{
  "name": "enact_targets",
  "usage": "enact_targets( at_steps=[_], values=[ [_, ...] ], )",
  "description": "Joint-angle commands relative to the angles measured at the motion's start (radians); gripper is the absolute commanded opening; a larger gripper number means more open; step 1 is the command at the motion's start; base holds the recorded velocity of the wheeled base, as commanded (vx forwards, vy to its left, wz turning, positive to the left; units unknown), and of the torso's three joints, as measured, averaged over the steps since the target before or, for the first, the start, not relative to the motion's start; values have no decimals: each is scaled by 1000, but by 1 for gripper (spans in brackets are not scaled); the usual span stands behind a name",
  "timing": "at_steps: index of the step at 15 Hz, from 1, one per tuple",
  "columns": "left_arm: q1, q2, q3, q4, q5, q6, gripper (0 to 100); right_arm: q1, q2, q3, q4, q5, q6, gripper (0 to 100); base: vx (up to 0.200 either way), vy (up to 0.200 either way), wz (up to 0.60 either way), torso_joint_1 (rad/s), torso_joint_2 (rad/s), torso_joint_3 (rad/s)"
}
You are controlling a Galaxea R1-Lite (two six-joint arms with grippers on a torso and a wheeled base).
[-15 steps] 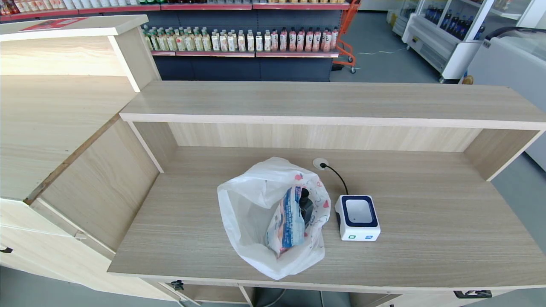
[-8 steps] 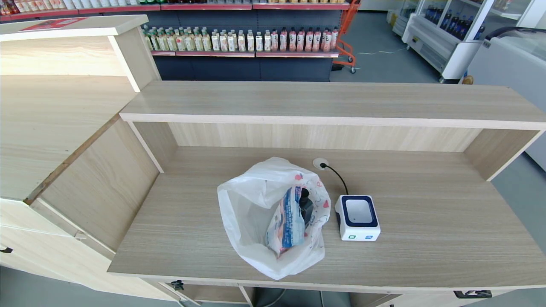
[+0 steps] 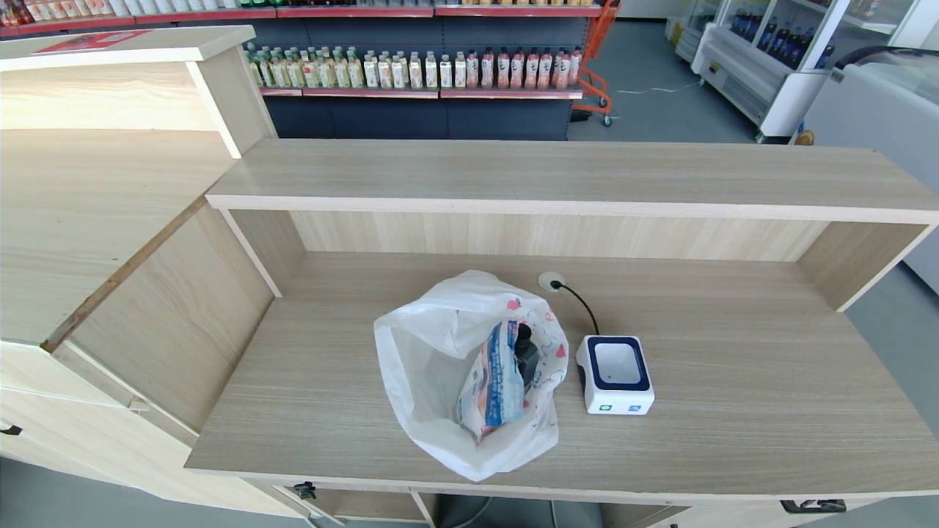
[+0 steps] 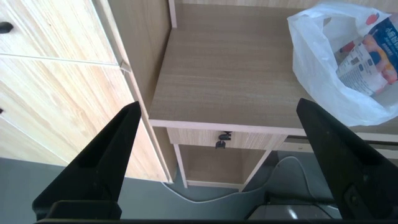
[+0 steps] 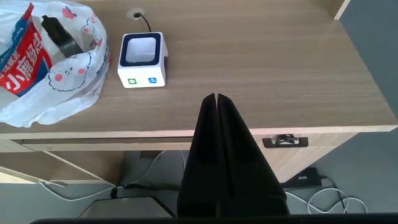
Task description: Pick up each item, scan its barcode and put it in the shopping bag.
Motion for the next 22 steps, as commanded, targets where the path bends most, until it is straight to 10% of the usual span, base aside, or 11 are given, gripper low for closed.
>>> enact_targets(
  at_steps=[1, 10, 22],
  values=[
    [0, 0, 0, 0, 0, 0, 100, 0, 4, 0, 0, 0, -1, 0, 0, -200, 0, 2, 7, 2],
    [0, 0, 0, 0, 0, -1, 100, 0, 4, 0, 0, 0, -4, 0, 0, -200, 0, 6, 0, 3],
    [0, 0, 0, 0, 1, -3, 100, 0, 4, 0, 0, 0, -7, 0, 100, 0, 0, 1, 2, 0]
  ],
)
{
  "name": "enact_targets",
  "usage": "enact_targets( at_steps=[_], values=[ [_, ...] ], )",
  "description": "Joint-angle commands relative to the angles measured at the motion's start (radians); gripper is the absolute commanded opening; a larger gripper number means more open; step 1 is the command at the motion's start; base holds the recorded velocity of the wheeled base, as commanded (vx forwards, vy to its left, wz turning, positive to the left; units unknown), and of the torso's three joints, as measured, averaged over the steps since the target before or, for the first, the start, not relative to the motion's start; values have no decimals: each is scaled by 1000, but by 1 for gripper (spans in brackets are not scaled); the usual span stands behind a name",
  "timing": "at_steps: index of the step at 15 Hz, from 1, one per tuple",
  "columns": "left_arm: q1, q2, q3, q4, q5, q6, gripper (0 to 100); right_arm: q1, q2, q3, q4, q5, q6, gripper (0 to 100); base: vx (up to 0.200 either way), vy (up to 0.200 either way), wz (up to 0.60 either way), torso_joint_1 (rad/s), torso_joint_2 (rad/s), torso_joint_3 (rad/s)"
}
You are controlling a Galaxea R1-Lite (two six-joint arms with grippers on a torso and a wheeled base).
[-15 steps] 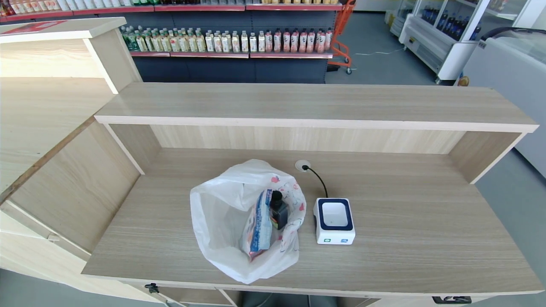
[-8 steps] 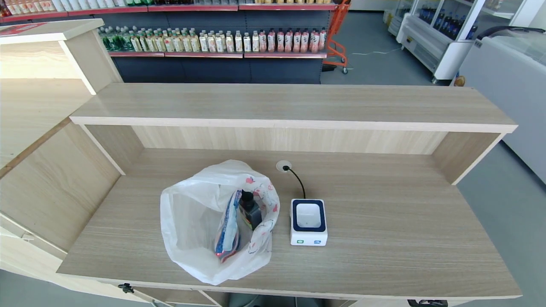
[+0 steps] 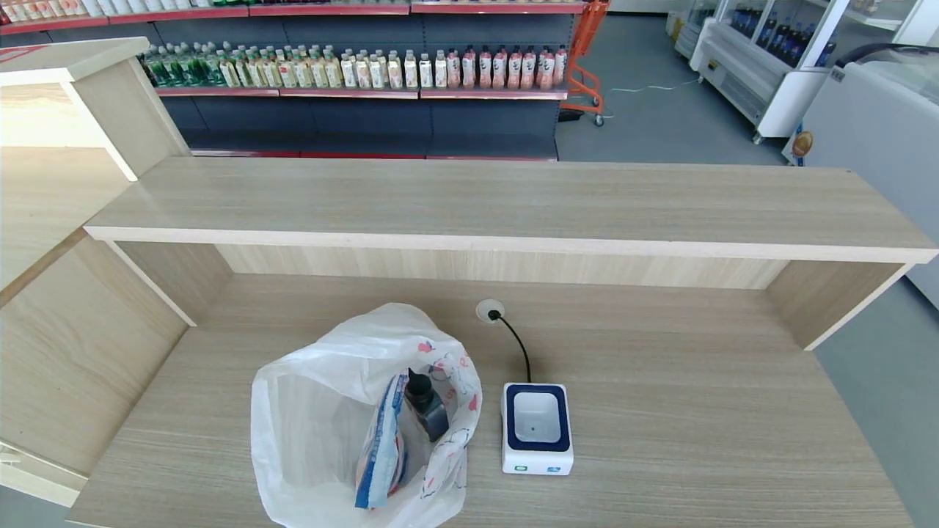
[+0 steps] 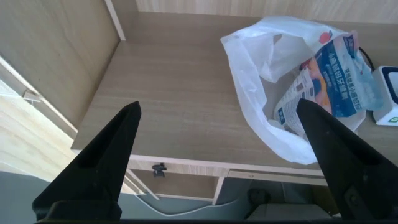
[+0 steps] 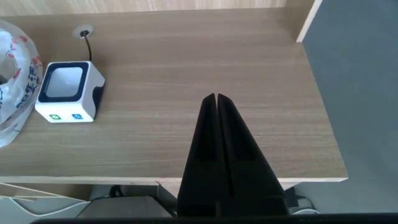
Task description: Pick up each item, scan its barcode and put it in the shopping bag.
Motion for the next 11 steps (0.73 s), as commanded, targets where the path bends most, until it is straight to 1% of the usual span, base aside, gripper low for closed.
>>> enact_targets(
  at_steps=[1, 4, 11],
  values=[
    [-1, 0, 0, 0, 1, -1, 100, 0, 2, 0, 0, 0, -2, 0, 0, 0, 0, 0, 0, 0],
    [-1, 0, 0, 0, 1, -1, 100, 0, 2, 0, 0, 0, 15, 0, 0, 0, 0, 0, 0, 0],
    [-1, 0, 0, 0, 1, -1, 100, 0, 2, 0, 0, 0, 0, 0, 0, 0, 0, 0, 0, 0]
  ],
)
